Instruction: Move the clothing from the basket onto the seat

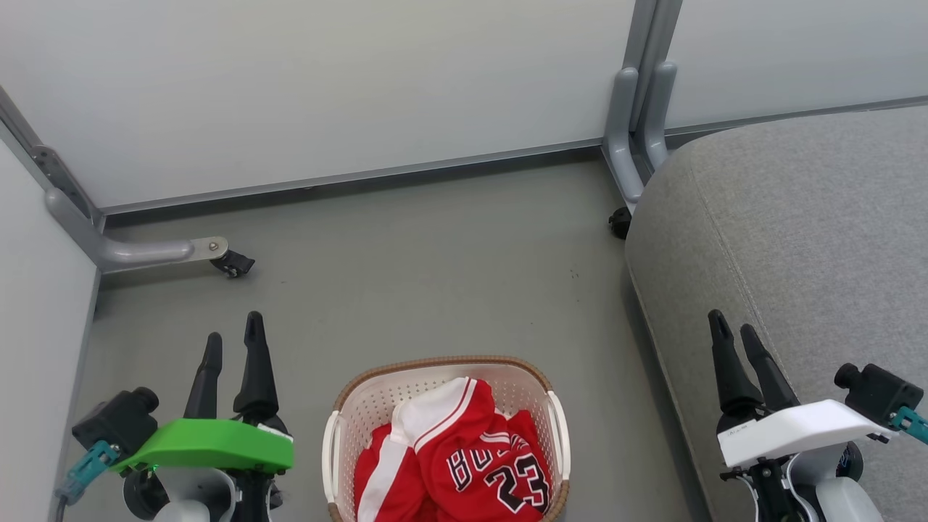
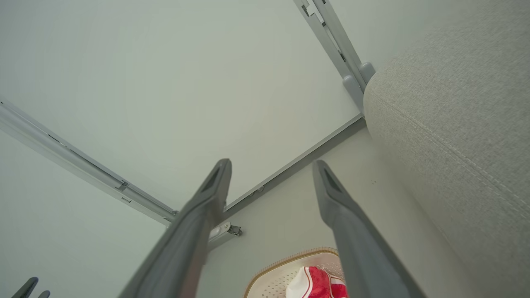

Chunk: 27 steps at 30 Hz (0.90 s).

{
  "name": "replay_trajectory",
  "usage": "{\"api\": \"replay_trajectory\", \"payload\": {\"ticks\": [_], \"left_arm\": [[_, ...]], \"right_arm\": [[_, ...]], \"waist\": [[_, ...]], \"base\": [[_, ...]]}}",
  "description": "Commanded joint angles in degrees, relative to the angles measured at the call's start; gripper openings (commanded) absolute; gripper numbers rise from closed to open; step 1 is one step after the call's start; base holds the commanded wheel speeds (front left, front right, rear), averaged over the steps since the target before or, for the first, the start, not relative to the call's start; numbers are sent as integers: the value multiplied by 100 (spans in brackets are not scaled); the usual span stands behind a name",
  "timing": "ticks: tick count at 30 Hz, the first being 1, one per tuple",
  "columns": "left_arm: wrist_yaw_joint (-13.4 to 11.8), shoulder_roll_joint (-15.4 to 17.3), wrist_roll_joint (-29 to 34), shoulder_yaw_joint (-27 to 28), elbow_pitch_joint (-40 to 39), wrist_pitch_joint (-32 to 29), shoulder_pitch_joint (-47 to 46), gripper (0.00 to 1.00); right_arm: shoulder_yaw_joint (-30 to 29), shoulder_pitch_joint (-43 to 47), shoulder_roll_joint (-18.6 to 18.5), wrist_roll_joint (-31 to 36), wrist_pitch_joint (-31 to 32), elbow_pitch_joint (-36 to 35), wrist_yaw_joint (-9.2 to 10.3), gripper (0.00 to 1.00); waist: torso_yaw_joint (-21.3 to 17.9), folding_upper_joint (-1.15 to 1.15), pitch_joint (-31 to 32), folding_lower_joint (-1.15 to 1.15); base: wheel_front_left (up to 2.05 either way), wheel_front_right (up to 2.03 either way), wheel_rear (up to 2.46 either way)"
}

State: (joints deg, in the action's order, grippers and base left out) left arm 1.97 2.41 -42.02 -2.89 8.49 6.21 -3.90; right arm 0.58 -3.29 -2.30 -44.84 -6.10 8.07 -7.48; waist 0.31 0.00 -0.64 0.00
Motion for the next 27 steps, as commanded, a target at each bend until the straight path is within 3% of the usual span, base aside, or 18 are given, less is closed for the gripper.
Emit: {"api": "replay_trajectory", "payload": {"ticks": [1,13,27], "left_arm": [[-39,41,278,-47,-40,60,-66,100],[-168,58,1358,-270,101,250,-73,100],[-282,64,2180,-458,162,445,-92,100]], "right_arm": [[24,-12,-40,240,-74,-66,-2,100],[55,-15,-47,1268,-259,46,-2,100],[98,-14,-54,2185,-454,21,-2,100]], "waist": [[2,0,-1,0],[24,0,3,0],[36,0,12,0]], "base": [[0,0,0],[0,0,0],[0,0,0]]}}
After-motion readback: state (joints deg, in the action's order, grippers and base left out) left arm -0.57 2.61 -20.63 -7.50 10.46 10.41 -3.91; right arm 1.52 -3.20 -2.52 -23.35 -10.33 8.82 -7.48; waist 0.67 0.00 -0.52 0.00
